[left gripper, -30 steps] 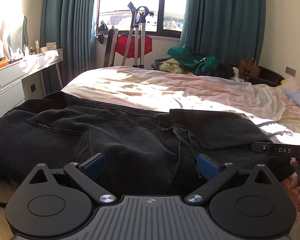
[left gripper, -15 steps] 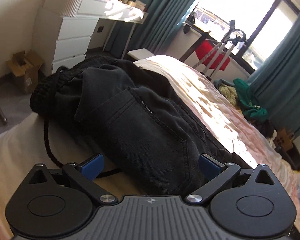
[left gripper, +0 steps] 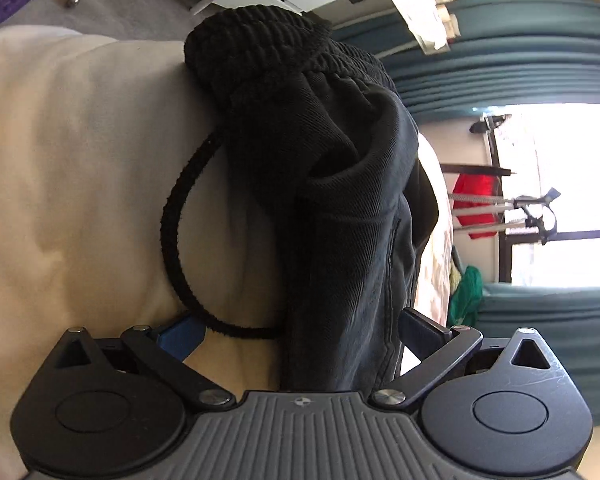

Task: Fold clothes
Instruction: 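Grasp the ribbed waistband end of the folded sweatpants with the left gripper, then lift the folded sweatpants off the bed by the waistband with the left gripper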

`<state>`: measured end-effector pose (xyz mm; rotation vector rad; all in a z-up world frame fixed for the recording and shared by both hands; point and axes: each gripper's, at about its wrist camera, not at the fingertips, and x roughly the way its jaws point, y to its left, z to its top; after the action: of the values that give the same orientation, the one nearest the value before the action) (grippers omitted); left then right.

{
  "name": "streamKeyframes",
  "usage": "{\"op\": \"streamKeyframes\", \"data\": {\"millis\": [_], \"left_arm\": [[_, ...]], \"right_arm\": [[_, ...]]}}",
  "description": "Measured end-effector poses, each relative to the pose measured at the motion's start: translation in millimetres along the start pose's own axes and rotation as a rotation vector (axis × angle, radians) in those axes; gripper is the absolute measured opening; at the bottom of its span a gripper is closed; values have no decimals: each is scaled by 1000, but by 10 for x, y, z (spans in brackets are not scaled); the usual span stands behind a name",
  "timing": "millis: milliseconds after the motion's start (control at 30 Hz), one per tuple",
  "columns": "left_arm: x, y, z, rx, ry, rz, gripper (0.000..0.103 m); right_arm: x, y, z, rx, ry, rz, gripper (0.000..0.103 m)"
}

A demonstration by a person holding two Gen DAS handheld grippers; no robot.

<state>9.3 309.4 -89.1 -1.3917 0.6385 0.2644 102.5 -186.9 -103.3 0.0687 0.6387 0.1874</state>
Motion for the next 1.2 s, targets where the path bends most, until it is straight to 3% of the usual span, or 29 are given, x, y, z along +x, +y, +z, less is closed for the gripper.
{"op": "streamKeyframes", "data": {"millis": [133, 300, 533, 667, 867, 1033, 1200], "left_arm": [[0, -42, 123, 24, -51, -37, 98], [-102, -48, 256, 73, -199, -2, 89], [-89, -82, 296, 106, -277, 29, 85], [30, -221, 285, 168, -312, 63, 68], [17, -277, 319, 163, -349, 31, 42], [24, -353, 330, 223, -379, 27, 32], [53, -559, 206, 362, -439, 54, 28]], "right_arm": [[-8, 14, 8, -12, -2, -9, 103], [-27, 35, 27, -24, -9, -21, 103], [-184, 136, 108, 7, -11, 31, 103], [-100, 244, 54, -23, 31, 49, 103], [-89, 319, 50, -45, 74, 39, 103], [-4, 370, 5, -73, 92, 22, 103], [14, 369, 61, -82, 115, 22, 103]]}}
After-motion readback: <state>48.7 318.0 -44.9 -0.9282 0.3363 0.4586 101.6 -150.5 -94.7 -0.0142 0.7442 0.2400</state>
